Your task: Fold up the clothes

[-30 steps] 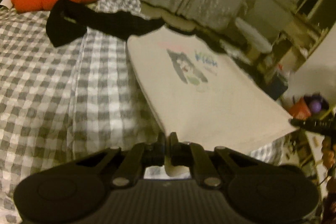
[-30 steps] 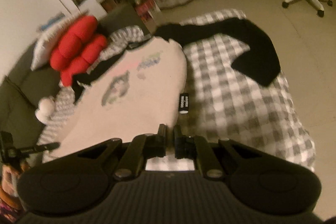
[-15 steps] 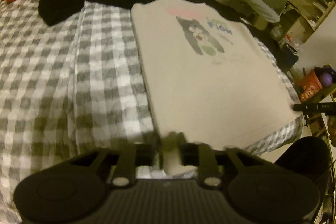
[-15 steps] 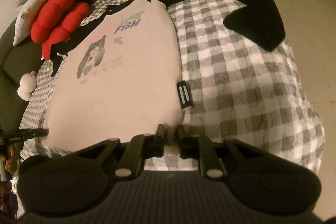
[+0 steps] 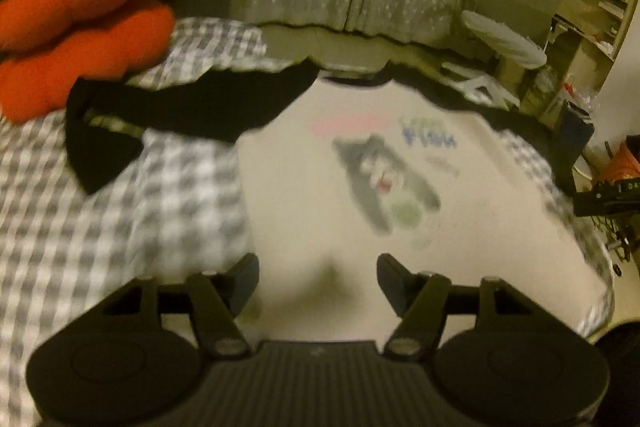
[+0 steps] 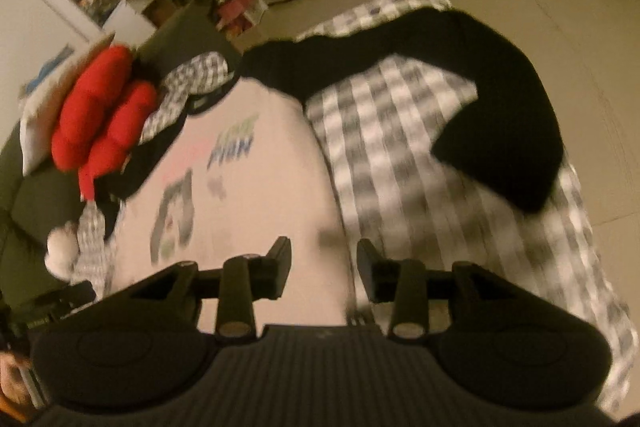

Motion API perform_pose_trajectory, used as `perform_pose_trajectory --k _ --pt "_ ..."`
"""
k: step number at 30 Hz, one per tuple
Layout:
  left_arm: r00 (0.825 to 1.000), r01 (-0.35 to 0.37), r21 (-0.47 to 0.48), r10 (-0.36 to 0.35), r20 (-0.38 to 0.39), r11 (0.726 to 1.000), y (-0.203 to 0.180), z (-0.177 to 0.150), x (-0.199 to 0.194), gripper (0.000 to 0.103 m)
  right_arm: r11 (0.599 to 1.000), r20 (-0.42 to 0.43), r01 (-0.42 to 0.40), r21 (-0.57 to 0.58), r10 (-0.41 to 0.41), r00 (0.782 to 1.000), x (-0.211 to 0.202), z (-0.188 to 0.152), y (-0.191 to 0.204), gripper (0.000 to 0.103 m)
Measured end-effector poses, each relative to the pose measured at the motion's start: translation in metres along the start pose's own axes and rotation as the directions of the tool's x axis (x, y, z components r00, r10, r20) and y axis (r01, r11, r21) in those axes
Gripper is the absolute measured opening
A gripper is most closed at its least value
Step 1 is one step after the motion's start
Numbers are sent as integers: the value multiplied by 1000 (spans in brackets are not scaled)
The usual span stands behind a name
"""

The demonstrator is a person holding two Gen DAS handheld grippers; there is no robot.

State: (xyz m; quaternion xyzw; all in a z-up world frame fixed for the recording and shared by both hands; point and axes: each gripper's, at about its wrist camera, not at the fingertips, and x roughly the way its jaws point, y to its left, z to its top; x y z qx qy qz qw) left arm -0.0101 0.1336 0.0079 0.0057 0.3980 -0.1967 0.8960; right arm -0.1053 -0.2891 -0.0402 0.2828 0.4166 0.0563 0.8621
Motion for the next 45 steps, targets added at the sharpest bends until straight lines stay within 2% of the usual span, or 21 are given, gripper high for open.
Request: perform_pose_trajectory --k 7,13,16,20,22,25,26,28,31,34,37,39,40,41,45 --pt "998 -7 22 5 63 1000 -41 53 48 67 995 58 -32 92 27 998 29 44 -4 41" --pt "995 2 -24 1 97 1000 -71 91 105 67 968 124 -95 231 67 990 70 73 -27 41" --pt "993 9 -43 -4 122 999 -88 102 135 67 951 161 -120 286 76 984 87 78 -41 41" --pt "988 25 -63 -15 153 998 -109 109 173 66 939 227 -161 304 93 969 97 84 -50 41" --pt "984 33 -66 -20 179 997 -117 109 188 66 942 256 -155 296 78 963 101 87 -51 36" --pt "975 41 -63 -26 220 997 -126 104 205 66 943 292 -155 294 65 954 105 86 -55 20" --pt "972 43 -62 -28 233 997 -128 102 210 66 946 299 -147 290 56 953 105 86 -56 8" --pt "972 37 -53 -23 236 998 -131 101 216 66 953 319 -124 277 31 947 104 87 -57 6" --pt "972 35 -48 -23 234 998 -131 101 220 66 972 390 -53 230 -42 920 91 90 -51 6" --pt "973 37 -51 -25 230 998 -130 102 220 66 981 433 -20 194 -67 899 89 93 -51 6" --pt "974 17 -33 -9 227 999 -133 102 220 66 979 409 -1 203 -84 909 97 89 -58 6" --pt "974 7 -19 -2 226 1000 -134 101 217 66 977 388 -23 211 -62 919 98 91 -60 7" --pt "975 13 -9 -10 223 1000 -135 101 215 65 976 375 -39 215 -46 926 97 92 -60 9" --pt "976 24 3 -24 216 1000 -136 100 213 64 976 358 -50 213 -30 933 96 93 -60 15" --pt "976 91 53 -99 192 994 -145 94 202 55 982 260 -71 173 24 965 82 93 -54 16"
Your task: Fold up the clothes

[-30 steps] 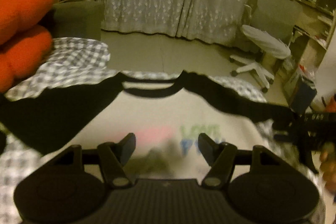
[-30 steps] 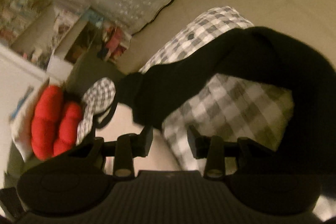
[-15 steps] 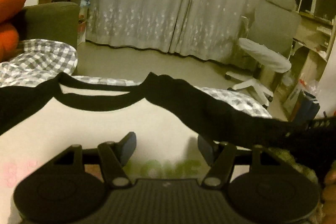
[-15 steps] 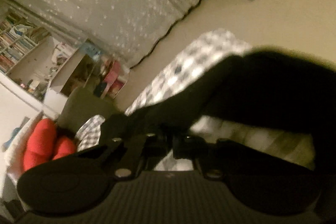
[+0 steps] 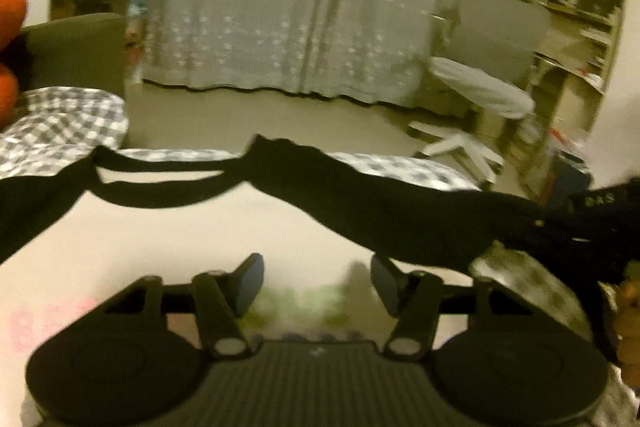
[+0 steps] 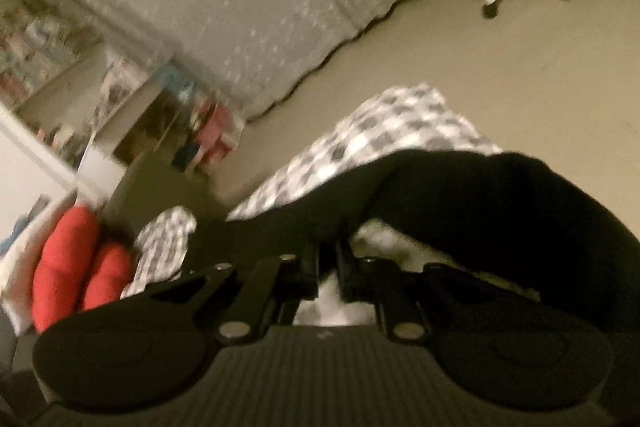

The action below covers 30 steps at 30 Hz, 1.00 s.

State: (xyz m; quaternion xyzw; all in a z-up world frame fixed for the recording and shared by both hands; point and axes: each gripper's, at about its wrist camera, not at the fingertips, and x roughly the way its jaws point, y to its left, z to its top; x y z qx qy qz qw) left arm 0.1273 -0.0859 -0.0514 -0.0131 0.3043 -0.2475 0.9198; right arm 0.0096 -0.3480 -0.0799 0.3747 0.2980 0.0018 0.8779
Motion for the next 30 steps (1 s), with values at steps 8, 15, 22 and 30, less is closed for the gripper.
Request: perform_pose_trajectory --k 8,15,22,30 --pt "997 70 125 -69 -16 990 -23 -19 -4 46 995 -198 -102 14 102 975 -28 -18 3 32" --pt "998 61 145 -60 -10 988 -26 -21 -5 46 991 -322 -124 44 131 938 -31 -43 6 32" --pt "998 59 144 -58 -10 988 -26 -22 -5 47 993 -324 -100 61 115 939 -29 -48 8 5" --pt "997 74 131 -73 -10 989 -25 -20 -6 47 993 -235 7 -120 -35 971 -49 -39 25 7"
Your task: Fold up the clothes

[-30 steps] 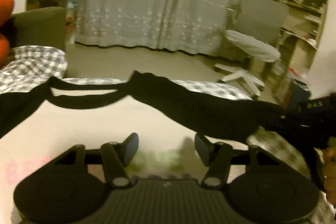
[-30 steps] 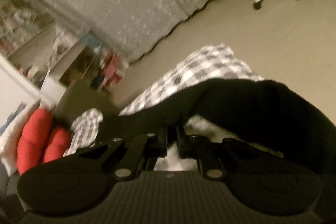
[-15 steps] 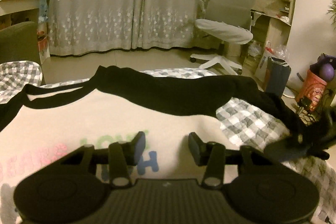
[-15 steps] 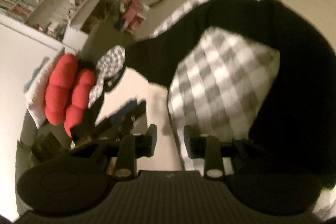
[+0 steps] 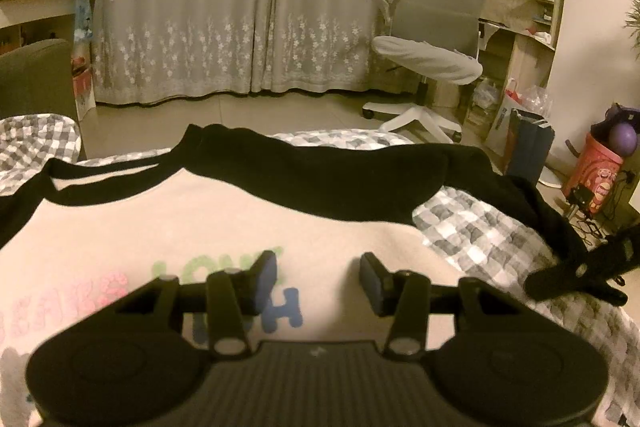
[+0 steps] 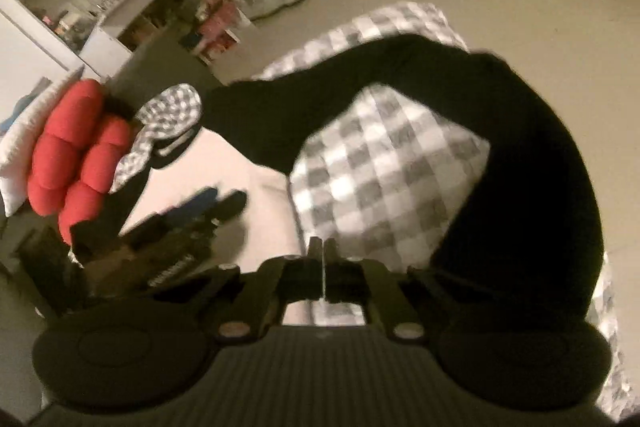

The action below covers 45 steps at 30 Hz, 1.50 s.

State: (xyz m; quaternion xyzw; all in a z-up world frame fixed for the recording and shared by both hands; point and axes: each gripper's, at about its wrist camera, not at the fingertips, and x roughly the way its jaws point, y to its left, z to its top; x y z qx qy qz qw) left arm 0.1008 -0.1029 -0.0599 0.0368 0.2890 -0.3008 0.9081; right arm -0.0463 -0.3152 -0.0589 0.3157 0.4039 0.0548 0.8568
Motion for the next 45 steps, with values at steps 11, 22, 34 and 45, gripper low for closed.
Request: perform_pose_trajectory --k 11,22,34,45 --pt "975 219 -11 -220 -34 976 -34 -2 4 44 994 148 1 109 -17 989 -7 20 -20 43" --pt "991 129 33 -130 31 991 -40 14 14 43 967 341 133 216 -203 918 -54 32 -65 43" --pt "999 12 236 -21 36 972 -84 34 53 43 974 253 141 177 -183 950 -27 39 -74 43" --pt "997 78 46 -77 -7 996 -56 36 68 9 921 248 370 118 -388 888 -25 43 -79 8"
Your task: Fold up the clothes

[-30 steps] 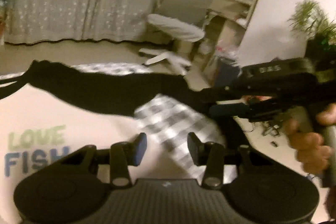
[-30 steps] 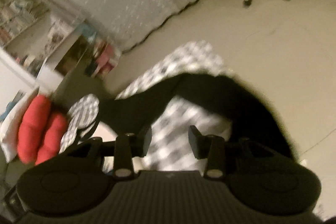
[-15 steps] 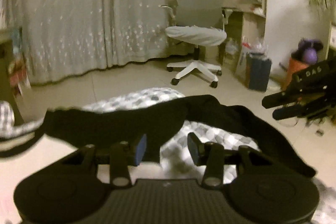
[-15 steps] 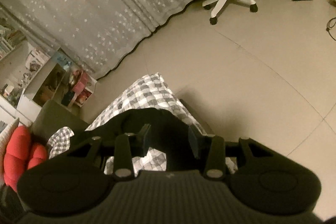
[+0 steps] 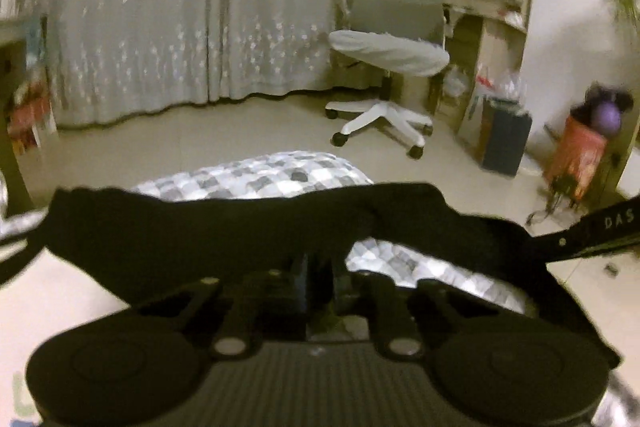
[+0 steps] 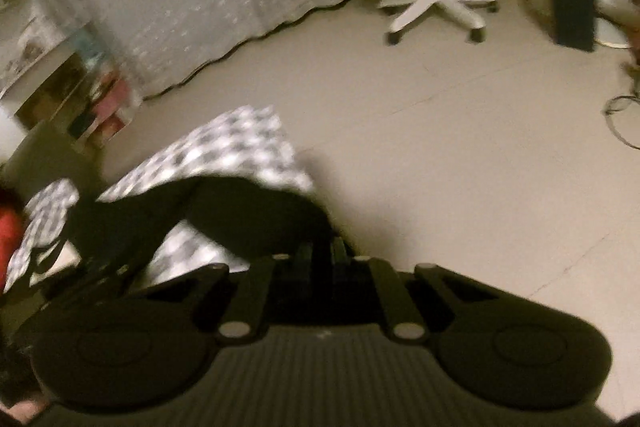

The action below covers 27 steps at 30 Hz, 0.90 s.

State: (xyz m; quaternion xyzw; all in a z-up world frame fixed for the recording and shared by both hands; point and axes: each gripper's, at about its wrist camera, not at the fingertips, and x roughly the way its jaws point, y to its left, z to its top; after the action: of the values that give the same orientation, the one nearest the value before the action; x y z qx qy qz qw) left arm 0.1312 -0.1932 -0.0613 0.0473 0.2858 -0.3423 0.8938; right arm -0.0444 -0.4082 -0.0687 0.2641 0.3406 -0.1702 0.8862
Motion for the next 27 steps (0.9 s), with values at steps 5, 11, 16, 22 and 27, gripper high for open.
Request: perform_pose_trajectory --k 5,11,16,22,27 --pt "999 39 -94 -38 14 995 9 -1 -1 6 993 113 102 59 -108 988 -3 4 -13 11" --pt "997 73 -142 -67 44 987 16 5 -7 5 993 162 91 79 -103 981 -5 7 -21 34" --pt "994 83 -168 -69 84 982 20 12 -15 4 998 124 -35 60 27 992 0 8 -15 46" --pt "991 108 -186 -90 98 977 23 14 -24 4 983 51 -114 144 108 993 20 17 -20 46" --pt "993 114 -100 -110 50 988 21 6 -32 4 924 -10 -208 320 223 975 35 20 -33 46"
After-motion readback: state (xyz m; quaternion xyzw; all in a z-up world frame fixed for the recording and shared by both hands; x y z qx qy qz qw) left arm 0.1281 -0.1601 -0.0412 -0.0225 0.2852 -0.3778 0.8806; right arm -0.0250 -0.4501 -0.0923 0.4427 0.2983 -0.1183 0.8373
